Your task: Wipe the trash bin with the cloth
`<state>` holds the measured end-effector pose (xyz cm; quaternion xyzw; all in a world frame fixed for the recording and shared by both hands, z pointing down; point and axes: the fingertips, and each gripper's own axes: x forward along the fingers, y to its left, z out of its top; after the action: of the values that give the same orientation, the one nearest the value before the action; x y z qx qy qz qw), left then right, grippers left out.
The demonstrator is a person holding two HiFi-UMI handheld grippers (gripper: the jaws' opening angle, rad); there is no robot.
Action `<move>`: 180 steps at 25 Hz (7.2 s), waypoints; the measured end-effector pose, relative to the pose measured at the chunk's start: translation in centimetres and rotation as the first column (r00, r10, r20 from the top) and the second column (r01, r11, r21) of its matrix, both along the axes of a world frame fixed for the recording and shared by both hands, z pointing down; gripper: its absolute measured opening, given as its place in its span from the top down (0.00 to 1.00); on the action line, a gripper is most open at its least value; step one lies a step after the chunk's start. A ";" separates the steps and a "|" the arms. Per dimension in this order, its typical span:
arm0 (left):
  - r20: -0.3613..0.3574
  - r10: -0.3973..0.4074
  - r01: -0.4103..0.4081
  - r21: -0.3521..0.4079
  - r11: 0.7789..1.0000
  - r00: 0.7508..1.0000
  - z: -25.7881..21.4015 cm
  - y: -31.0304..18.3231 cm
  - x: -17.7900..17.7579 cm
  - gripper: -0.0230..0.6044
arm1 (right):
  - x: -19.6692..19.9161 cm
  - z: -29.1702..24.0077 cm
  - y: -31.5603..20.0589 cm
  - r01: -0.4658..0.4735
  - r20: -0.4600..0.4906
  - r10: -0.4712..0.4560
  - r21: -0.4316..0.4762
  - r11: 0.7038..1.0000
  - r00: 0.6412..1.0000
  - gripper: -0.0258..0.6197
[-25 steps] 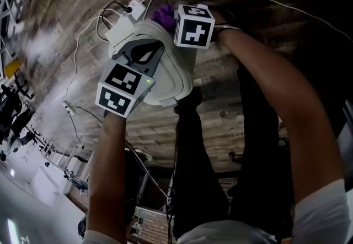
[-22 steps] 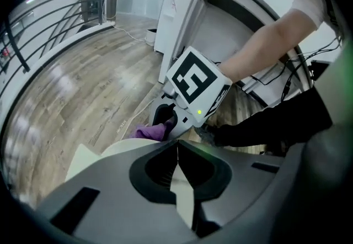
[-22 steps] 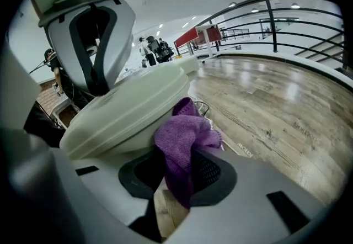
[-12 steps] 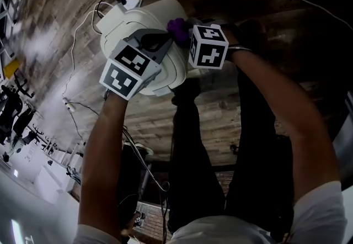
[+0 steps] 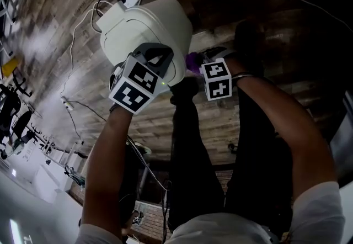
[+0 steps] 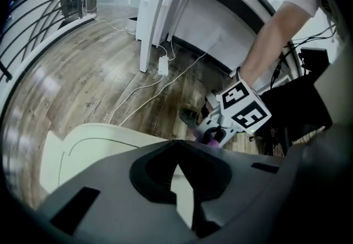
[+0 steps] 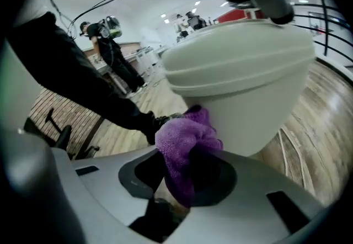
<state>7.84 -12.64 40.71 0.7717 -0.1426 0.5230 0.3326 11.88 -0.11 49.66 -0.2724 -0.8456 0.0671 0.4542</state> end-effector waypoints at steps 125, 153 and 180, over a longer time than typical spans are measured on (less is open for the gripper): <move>0.082 0.107 -0.122 0.200 0.972 0.991 0.0 -8.9 -3.4 0.96 | -12.5 17.0 -23.5 -0.312 -0.073 0.312 0.010 0.950 0.947 0.79; 0.122 0.204 -0.218 0.111 0.970 0.971 2.5 -6.6 -1.1 0.96 | -3.1 19.3 -7.0 -0.322 -0.188 0.298 -0.112 0.940 0.936 0.79; 0.138 0.193 -0.212 0.141 0.967 0.972 2.4 -6.9 -0.9 0.96 | -0.5 23.0 -14.1 -0.135 -0.229 0.151 0.084 0.987 0.962 0.79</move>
<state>6.92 -19.56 43.08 0.7720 -0.1235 0.5881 0.2070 11.35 -14.24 72.62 -0.1851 -0.8051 0.1027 0.5540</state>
